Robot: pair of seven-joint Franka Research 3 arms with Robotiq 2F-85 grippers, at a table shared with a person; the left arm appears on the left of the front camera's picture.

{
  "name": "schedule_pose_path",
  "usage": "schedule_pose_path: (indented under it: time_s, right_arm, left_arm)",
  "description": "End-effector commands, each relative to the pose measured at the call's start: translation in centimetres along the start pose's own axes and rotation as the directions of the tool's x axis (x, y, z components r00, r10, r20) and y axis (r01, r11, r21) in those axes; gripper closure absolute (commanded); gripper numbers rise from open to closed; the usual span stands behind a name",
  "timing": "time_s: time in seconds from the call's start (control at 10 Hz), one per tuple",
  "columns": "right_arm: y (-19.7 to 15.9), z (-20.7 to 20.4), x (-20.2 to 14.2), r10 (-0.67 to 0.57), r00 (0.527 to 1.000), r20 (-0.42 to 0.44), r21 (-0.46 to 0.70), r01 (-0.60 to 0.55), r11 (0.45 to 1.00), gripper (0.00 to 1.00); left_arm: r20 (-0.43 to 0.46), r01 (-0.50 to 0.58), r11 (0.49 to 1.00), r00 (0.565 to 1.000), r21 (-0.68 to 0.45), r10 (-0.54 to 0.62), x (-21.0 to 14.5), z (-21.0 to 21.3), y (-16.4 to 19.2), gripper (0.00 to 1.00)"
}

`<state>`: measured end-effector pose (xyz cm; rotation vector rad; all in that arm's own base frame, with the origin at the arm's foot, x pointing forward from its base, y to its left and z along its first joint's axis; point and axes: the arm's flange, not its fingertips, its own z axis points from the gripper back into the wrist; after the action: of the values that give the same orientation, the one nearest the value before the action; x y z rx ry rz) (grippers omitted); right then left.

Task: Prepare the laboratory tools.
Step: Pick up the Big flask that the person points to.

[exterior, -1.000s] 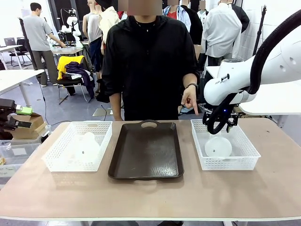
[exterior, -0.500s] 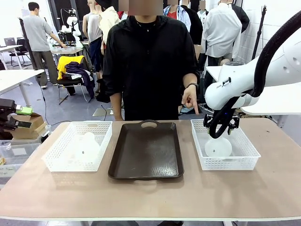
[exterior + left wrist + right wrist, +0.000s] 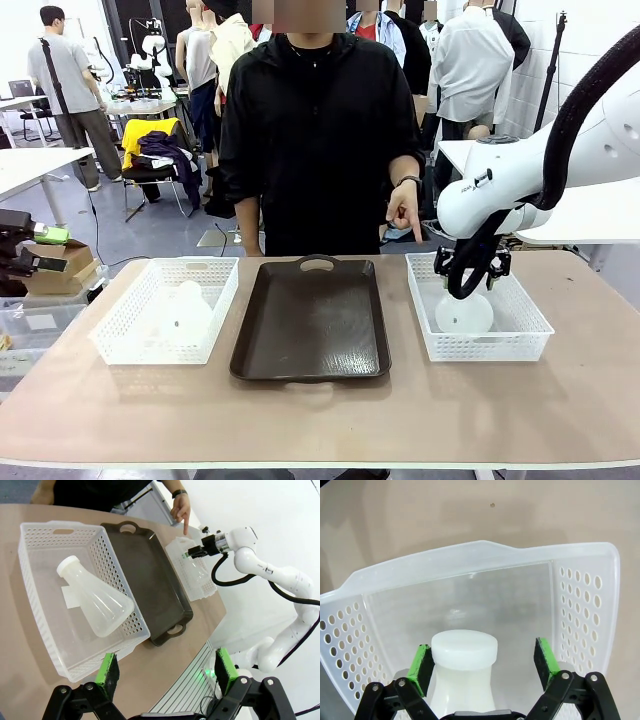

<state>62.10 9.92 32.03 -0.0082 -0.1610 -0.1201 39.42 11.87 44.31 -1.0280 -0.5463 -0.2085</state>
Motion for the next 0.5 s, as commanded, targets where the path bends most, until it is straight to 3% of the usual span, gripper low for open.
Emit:
schedule_pose_path:
  time_s: [0.0, 0.1, 0.2, 0.4]
  right_arm:
    - [0.6, 0.2, -0.2, -0.017, 0.999, 0.028, -0.033, 0.018, 0.999, 0.0]
    - [0.9, 0.1, -0.2, -0.027, 1.0, -0.002, -0.047, 0.027, 0.999, 0.0]
    - [1.1, 0.0, -0.1, -0.035, 0.999, -0.023, -0.056, 0.034, 0.998, 0.07]
    - [1.9, -0.1, 0.0, -0.019, 1.0, -0.025, -0.074, 0.017, 0.997, 0.33]
  left_arm:
    - [-0.002, 0.013, 1.0, 1.0, -0.007, -0.013, -0.1, 0.2, 0.0, 0.0]
    - [-0.002, 0.013, 1.0, 1.0, -0.007, -0.013, -0.1, 0.2, 0.0, 0.0]
    - [-0.002, 0.013, 1.0, 1.0, -0.007, -0.013, -0.1, 0.2, 0.0, 0.0]
    - [-0.002, 0.013, 1.0, 1.0, -0.007, -0.013, -0.1, 0.2, 0.0, 0.0]
